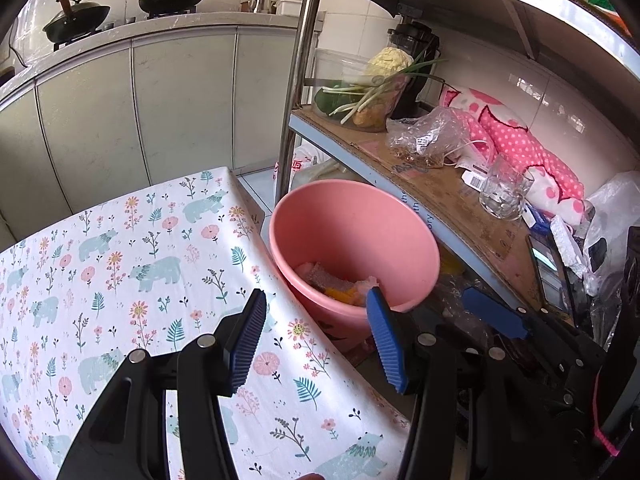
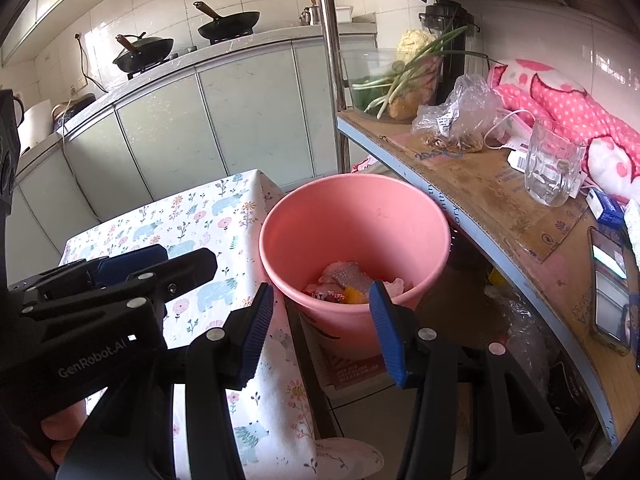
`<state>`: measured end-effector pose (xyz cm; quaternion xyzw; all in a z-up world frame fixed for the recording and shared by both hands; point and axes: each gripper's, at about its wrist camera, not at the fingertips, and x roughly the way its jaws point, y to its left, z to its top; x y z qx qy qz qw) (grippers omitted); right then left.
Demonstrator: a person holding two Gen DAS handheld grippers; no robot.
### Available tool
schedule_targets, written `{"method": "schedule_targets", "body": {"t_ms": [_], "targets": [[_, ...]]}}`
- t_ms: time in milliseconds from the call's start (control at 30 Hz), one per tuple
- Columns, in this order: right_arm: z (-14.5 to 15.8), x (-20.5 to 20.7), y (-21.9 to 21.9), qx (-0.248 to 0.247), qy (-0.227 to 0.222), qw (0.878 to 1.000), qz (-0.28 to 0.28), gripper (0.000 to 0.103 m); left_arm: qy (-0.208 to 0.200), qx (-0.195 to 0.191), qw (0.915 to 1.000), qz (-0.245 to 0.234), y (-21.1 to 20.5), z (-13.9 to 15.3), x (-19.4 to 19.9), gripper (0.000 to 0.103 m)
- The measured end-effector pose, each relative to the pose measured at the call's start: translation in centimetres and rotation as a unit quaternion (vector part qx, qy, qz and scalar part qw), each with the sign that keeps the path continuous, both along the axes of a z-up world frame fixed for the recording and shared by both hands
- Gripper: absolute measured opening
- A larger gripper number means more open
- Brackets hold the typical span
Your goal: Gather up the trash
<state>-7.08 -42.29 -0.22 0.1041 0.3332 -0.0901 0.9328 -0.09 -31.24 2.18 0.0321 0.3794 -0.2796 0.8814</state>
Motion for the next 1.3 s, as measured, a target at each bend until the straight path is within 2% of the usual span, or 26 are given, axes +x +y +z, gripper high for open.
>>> {"method": "schedule_targets", "body": {"t_ms": [1300], "targets": [[-0.3, -0.3, 1.1, -0.004, 0.008, 1.000, -0.001, 0.051, -0.001, -0.009, 0.9999, -0.005, 1.1, -0.3, -1.2, 0.052]]}}
